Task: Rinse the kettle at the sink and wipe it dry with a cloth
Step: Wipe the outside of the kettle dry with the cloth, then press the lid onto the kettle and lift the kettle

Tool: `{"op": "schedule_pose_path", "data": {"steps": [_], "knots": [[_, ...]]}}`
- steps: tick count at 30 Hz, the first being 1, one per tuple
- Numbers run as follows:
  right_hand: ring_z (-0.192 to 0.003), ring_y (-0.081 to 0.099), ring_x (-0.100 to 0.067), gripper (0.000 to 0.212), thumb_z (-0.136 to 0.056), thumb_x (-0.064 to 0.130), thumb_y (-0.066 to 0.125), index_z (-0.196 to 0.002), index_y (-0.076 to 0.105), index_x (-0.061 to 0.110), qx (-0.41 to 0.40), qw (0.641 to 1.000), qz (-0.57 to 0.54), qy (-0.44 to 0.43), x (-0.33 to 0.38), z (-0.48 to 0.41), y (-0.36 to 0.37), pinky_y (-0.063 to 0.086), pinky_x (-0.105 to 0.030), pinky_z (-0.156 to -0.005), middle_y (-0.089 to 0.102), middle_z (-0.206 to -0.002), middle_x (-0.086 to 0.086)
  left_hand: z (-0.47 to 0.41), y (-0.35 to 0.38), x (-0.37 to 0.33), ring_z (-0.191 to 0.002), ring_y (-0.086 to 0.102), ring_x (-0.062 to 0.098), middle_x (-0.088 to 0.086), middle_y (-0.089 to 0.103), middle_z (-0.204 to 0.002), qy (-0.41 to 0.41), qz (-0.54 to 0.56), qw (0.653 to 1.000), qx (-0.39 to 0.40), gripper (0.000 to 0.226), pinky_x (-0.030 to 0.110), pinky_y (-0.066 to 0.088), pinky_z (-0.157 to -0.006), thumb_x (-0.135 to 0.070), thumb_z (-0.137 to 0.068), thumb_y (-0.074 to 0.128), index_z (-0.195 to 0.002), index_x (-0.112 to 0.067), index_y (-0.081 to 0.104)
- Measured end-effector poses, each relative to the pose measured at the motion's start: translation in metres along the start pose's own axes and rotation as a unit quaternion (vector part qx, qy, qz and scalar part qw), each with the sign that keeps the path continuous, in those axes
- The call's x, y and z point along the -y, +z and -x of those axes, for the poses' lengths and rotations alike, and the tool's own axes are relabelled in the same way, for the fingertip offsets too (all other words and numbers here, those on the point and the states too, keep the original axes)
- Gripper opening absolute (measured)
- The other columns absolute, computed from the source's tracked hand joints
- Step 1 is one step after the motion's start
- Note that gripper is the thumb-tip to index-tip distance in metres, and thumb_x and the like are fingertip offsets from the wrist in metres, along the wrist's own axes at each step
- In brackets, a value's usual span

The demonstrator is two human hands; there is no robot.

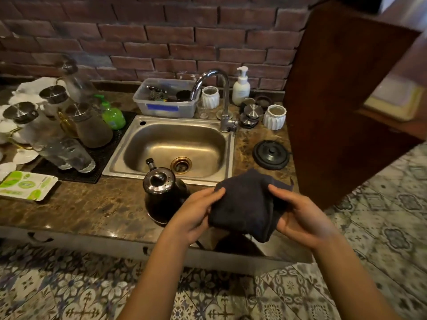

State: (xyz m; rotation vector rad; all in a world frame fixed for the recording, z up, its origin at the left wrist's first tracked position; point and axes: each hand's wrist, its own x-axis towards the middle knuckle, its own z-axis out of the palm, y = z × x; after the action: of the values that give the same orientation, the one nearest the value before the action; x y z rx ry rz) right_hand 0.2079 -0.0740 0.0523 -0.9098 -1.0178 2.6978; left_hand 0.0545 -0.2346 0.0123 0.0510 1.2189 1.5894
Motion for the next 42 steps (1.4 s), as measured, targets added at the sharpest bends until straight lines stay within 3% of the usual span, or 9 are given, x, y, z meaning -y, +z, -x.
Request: {"op": "schedule_pose_path", "data": {"steps": [13, 17, 20, 23, 26, 30, 32, 36, 42], "knots": [[-0.104, 0.077, -0.030, 0.044, -0.086, -0.007, 0.075, -0.126, 0.067, 0.010, -0.140, 0.938, 0.312, 0.052, -0.001, -0.072, -0.128, 0.063, -0.046, -0.086, 0.078, -0.116, -0.014, -0.086, 0.033, 0.059, -0.106, 0.069, 0.015, 0.002, 0.071, -0.121, -0.009, -0.179, 0.979, -0.101, 0.050, 0.029, 0.059, -0.076, 0.002, -0.098, 0.055, -0.132, -0.034, 0.056], [-0.083, 0.076, -0.016, 0.044, -0.088, -0.009, 0.072, -0.124, 0.065, 0.016, -0.141, 0.927, 0.345, 0.047, -0.009, -0.099, -0.144, 0.062, -0.027, -0.061, 0.077, -0.108, -0.009, -0.119, 0.023, 0.078, -0.108, 0.067, 0.014, -0.003, 0.069, -0.118, -0.029, -0.225, 0.965, -0.128, 0.058, 0.034, 0.059, -0.086, 0.007, -0.097, 0.052, -0.142, -0.029, 0.051], [-0.087, 0.071, -0.011, 0.045, -0.091, -0.011, 0.068, -0.127, 0.061, 0.014, -0.122, 0.914, 0.384, 0.039, -0.019, -0.116, -0.152, 0.060, -0.021, -0.064, 0.073, -0.105, -0.001, -0.133, 0.016, 0.086, -0.106, 0.068, 0.015, 0.000, 0.069, -0.121, -0.041, -0.272, 0.950, -0.146, 0.059, 0.033, 0.060, -0.086, 0.009, -0.096, 0.051, -0.139, -0.030, 0.052], [-0.094, 0.074, -0.025, 0.044, -0.090, -0.003, 0.071, -0.119, 0.067, 0.030, -0.128, 0.890, 0.433, 0.052, -0.033, -0.124, -0.160, 0.062, -0.050, -0.088, 0.077, -0.101, -0.006, -0.140, 0.008, 0.093, -0.102, 0.068, 0.014, 0.006, 0.069, -0.122, -0.044, -0.337, 0.930, -0.141, 0.063, 0.017, 0.055, -0.066, 0.012, -0.093, 0.050, -0.141, -0.029, 0.050], [-0.094, 0.075, -0.036, 0.040, -0.088, 0.003, 0.075, -0.110, 0.069, 0.036, -0.135, 0.867, 0.477, 0.057, -0.047, -0.131, -0.178, 0.058, -0.063, -0.085, 0.079, -0.097, -0.014, -0.145, -0.003, 0.103, -0.114, 0.065, 0.030, 0.019, 0.064, -0.131, -0.032, -0.395, 0.908, -0.138, 0.072, 0.015, 0.051, -0.058, 0.015, -0.088, 0.052, -0.147, -0.024, 0.044], [-0.073, 0.077, -0.026, 0.044, -0.088, 0.009, 0.078, -0.121, 0.062, 0.031, -0.148, 0.833, 0.530, 0.053, -0.037, -0.127, -0.171, 0.065, -0.049, -0.068, 0.078, -0.083, -0.008, -0.143, -0.006, 0.106, -0.076, 0.065, 0.025, 0.003, 0.063, -0.077, -0.036, -0.478, 0.863, -0.161, 0.065, 0.032, 0.051, -0.062, 0.004, -0.086, 0.058, -0.143, -0.026, 0.048], [-0.069, 0.076, -0.027, 0.056, -0.088, 0.011, 0.079, -0.136, 0.057, 0.031, -0.151, 0.818, 0.552, 0.062, -0.032, -0.128, -0.172, 0.063, -0.038, -0.060, 0.077, -0.083, -0.012, -0.140, -0.007, 0.102, -0.079, 0.065, 0.027, -0.001, 0.060, -0.071, -0.043, -0.525, 0.832, -0.172, 0.067, 0.038, 0.052, -0.074, -0.004, -0.085, 0.061, -0.147, -0.027, 0.045], [-0.096, 0.072, -0.023, 0.060, -0.090, 0.021, 0.075, -0.146, 0.054, 0.025, -0.176, 0.765, 0.617, 0.059, -0.025, -0.131, -0.167, 0.056, -0.037, -0.087, 0.079, -0.102, -0.003, -0.123, -0.001, 0.088, -0.091, 0.065, 0.025, -0.001, 0.063, -0.082, -0.042, -0.556, 0.810, -0.182, 0.059, 0.038, 0.052, -0.082, -0.015, -0.089, 0.061, -0.146, -0.027, 0.048], [-0.122, 0.067, -0.032, 0.053, -0.092, 0.024, 0.072, -0.142, 0.059, 0.019, -0.186, 0.756, 0.627, -0.023, -0.023, -0.150, -0.126, 0.052, -0.047, -0.106, 0.071, -0.133, -0.013, -0.081, 0.012, 0.054, -0.102, 0.066, 0.015, -0.017, 0.065, -0.090, 0.012, -0.545, 0.818, -0.182, 0.039, 0.037, 0.054, -0.095, -0.039, -0.090, 0.058, -0.128, -0.034, 0.061]]}}
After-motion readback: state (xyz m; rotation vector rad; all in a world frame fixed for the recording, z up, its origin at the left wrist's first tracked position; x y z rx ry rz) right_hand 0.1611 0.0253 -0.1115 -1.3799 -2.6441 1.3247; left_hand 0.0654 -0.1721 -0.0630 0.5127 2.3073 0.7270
